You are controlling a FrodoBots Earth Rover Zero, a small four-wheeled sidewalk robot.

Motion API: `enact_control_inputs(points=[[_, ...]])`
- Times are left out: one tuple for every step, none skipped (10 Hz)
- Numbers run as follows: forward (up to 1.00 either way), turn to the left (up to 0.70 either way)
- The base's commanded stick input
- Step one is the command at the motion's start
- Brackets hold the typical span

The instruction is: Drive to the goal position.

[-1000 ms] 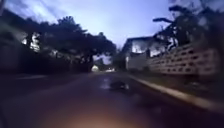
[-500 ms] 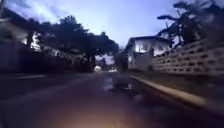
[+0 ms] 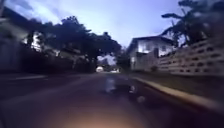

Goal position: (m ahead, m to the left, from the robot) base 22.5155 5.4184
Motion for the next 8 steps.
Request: enact_control_inputs(points=[[0.7,-0.35],[0.7,-0.35],[0.7,-0.35],[0.7,-0.35],[0.7,-0.21],[0.7,0.0],[0.7,0.0],[0.7,0.0]])
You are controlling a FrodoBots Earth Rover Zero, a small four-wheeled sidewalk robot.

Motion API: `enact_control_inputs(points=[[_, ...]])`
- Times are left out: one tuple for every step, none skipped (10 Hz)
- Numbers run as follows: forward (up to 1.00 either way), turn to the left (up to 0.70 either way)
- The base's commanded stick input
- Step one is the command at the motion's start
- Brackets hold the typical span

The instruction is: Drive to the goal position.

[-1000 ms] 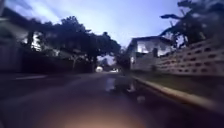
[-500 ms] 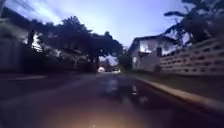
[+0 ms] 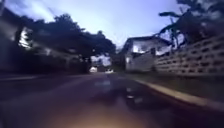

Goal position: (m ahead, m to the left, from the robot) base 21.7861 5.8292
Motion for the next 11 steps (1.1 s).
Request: enact_control_inputs(points=[[0.7,0.0],[0.7,0.0],[0.7,0.0],[0.7,0.0],[0.7,0.0],[0.7,0.0],[0.7,0.0],[0.7,0.0],[0.7,0.0],[0.7,0.0],[0.7,0.0]])
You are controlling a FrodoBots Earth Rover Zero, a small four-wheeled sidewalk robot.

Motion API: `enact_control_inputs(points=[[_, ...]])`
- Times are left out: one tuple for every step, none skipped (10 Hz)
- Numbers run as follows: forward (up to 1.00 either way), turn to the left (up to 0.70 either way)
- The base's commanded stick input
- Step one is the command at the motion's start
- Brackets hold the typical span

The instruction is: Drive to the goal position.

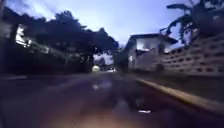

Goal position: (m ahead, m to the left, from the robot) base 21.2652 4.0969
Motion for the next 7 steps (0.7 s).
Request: enact_control_inputs(points=[[0.7,0.0],[0.7,0.0],[0.7,0.0],[0.7,0.0],[0.7,0.0],[0.7,0.0],[0.7,0.0]])
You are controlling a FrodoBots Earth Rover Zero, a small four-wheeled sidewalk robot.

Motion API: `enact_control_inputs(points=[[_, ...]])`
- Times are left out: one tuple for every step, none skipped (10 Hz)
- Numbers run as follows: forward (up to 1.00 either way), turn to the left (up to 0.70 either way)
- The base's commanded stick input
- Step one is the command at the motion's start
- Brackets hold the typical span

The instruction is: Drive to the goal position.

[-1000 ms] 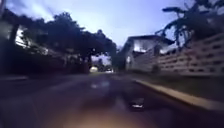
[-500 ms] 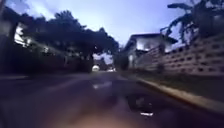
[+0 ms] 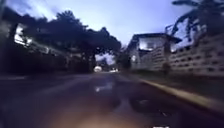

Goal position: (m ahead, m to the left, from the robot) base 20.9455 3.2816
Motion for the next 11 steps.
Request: enact_control_inputs(points=[[0.7,0.0],[0.7,0.0],[0.7,0.0],[0.7,-0.11],[0.7,-0.23],[0.7,-0.35],[0.7,-0.35],[0.7,-0.35],[0.7,-0.34],[0.7,-0.03],[0.7,0.0]])
